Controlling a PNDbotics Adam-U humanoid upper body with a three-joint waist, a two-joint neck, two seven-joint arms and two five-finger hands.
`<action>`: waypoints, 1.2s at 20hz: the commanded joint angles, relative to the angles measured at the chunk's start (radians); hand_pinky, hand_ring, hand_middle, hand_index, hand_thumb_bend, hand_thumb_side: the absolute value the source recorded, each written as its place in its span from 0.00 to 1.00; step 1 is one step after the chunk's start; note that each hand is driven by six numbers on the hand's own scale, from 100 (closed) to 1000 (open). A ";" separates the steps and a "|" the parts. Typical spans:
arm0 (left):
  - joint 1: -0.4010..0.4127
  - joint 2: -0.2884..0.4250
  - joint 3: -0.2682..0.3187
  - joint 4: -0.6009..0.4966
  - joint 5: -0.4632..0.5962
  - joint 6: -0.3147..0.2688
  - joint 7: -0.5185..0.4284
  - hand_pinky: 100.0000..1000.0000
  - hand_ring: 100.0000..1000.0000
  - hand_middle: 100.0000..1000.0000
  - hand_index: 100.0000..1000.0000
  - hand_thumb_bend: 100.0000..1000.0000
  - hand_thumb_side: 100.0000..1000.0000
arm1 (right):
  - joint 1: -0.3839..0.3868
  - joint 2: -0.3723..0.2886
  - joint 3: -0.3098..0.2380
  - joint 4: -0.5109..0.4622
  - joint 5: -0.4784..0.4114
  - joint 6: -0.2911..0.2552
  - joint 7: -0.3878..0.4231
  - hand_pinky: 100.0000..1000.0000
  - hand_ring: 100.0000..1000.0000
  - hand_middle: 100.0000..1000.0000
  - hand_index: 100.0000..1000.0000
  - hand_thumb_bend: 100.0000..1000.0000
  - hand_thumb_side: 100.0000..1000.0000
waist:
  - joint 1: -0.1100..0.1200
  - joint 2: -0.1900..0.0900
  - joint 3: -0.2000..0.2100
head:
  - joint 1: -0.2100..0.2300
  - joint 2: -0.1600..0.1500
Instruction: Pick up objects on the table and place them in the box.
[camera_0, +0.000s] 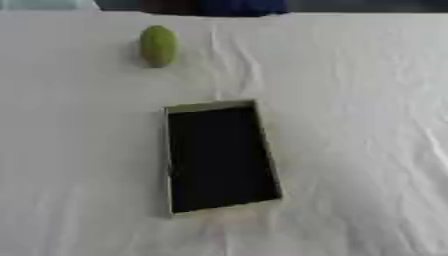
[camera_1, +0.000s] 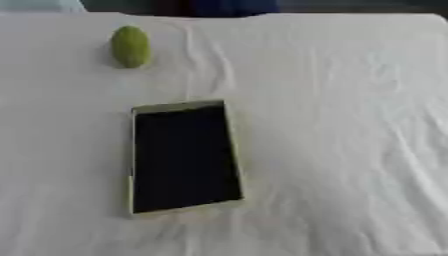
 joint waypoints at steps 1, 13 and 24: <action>-0.007 0.010 0.011 -0.015 -0.002 0.002 0.001 0.78 0.89 0.75 0.82 0.38 0.22 | -0.007 -0.019 -0.009 -0.016 -0.001 0.001 0.000 0.83 0.69 0.62 0.82 0.00 0.51 | 0.001 -0.019 0.000 | 0.001 -0.008; -0.051 0.119 -0.007 0.080 -0.012 0.108 -0.039 0.76 0.92 0.75 0.81 0.26 0.32 | -0.003 -0.032 -0.003 -0.016 -0.002 0.005 0.003 0.83 0.69 0.62 0.82 0.00 0.51 | 0.020 -0.032 -0.006 | -0.002 0.005; -0.261 0.219 -0.073 0.305 0.029 0.277 -0.100 0.75 0.93 0.74 0.79 0.21 0.36 | -0.011 -0.026 0.004 -0.016 -0.009 0.022 0.009 0.83 0.69 0.62 0.82 0.00 0.51 | 0.037 -0.043 -0.026 | 0.015 0.009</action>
